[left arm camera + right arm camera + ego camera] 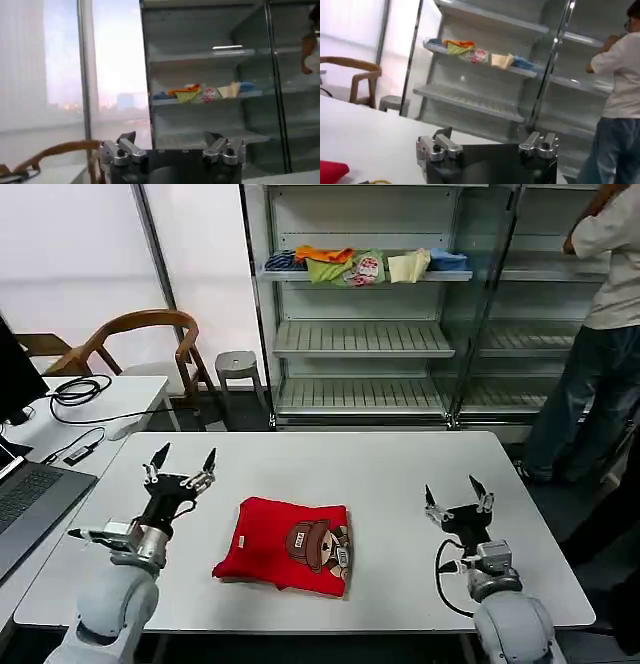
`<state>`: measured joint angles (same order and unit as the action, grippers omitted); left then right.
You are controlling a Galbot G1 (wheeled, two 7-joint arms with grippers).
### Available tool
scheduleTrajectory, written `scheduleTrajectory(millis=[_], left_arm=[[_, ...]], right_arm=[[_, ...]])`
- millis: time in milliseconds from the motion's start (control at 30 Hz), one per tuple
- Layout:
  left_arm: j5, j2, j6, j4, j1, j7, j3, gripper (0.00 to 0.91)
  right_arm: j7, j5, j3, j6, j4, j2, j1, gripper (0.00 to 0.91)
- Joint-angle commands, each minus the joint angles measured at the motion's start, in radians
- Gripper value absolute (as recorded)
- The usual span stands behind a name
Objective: Fold and organize the clothes.
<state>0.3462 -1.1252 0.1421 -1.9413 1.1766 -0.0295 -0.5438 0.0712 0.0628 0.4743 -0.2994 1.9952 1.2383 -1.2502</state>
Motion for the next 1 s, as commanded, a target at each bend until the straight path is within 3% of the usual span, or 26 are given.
scheduleTrajectory(millis=[33, 233, 1000], left_arm=[[-0.135, 0.074, -0.122, 0.057, 0.047, 0.129, -0.092, 0.907], [-0.215, 0.082, -0.140, 0.088, 0.028, 0.110, -0.055, 0.907], [-0.162, 0.059, -0.170, 0.174, 0.004, 0.116, -0.059, 0.907]], right_arm=[[0.032, -0.058, -0.090, 0.069, -0.115, 0.034, 0.070, 0.907], [0.042, -0.054, -0.079, 0.057, -0.110, 0.033, 0.071, 0.907], [0.021, -0.100, -0.054, 0.095, -0.160, 0.061, 0.100, 0.907]])
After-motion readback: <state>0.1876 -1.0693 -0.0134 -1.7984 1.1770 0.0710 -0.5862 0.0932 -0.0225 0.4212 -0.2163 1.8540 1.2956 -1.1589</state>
